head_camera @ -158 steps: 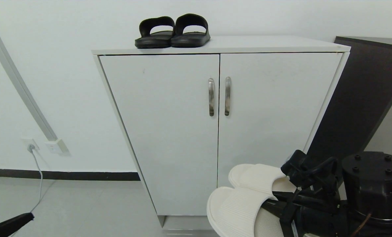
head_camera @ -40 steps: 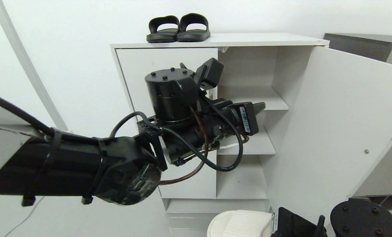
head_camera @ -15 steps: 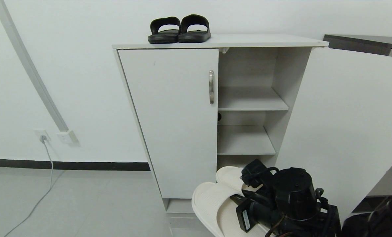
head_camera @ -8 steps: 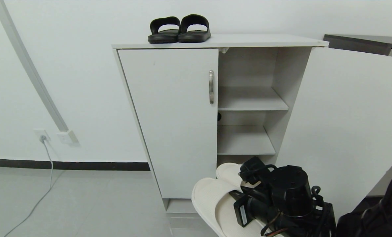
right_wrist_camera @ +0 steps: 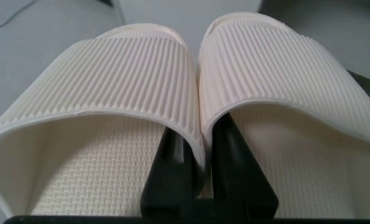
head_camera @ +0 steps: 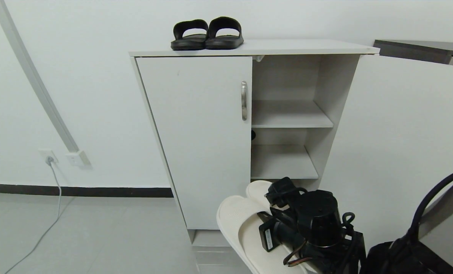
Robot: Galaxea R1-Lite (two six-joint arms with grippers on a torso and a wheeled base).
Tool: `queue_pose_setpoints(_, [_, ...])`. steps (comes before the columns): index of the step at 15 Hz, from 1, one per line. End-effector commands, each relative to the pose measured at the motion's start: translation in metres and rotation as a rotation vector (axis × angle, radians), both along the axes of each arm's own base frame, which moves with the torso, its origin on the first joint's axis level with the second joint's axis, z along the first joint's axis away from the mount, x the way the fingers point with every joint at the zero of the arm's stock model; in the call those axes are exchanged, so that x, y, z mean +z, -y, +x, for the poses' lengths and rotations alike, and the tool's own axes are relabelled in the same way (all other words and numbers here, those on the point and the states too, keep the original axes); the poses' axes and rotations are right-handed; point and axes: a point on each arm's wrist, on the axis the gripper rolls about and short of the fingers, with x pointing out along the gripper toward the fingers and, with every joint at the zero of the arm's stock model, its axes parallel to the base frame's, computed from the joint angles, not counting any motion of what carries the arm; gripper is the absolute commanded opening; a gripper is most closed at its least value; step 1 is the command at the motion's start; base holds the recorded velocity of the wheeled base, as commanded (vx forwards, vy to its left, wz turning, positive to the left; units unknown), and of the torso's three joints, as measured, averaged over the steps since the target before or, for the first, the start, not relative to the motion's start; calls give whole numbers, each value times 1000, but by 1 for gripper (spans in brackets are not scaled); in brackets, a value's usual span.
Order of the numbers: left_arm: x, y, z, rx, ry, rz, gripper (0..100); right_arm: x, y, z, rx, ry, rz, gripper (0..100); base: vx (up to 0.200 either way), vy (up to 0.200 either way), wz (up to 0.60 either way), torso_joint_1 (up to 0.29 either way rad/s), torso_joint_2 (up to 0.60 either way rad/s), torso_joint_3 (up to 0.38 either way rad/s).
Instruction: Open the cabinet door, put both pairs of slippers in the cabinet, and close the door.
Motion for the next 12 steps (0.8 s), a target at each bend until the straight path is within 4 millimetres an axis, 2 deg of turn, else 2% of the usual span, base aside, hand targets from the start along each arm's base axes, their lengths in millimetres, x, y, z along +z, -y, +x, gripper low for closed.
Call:
queue_pose_setpoints(1, [0, 0, 0, -1, -3, 5, 0, -10, -12, 10, -64, 13, -14, 0, 0, 0, 0, 0, 0, 0])
queue_pose_setpoints(3, [0, 0, 0, -4, -3, 9, 0, -11, -25, 12, -132, 50, -10, 0, 0, 0, 0, 0, 0, 0])
queue_pose_setpoints(6, [0, 0, 0, -6, -3, 8, 0, -21, -49, 37, -343, 119, -1, 0, 0, 0, 0, 0, 0, 0])
queue_pose_setpoints(7, [0, 0, 0, -6, -3, 9, 0, -22, -54, 41, -366, 124, 10, 0, 0, 0, 0, 0, 0, 0])
queue_pose_setpoints(10, [0, 0, 0, -6, -3, 9, 0, -26, -54, 45, -378, 124, 6, 0, 0, 0, 0, 0, 0, 0])
queue_pose_setpoints(12, [0, 0, 0, -6, -2, 8, 0, -26, -52, 47, -386, 124, 6, 0, 0, -200, 0, 2, 5, 5])
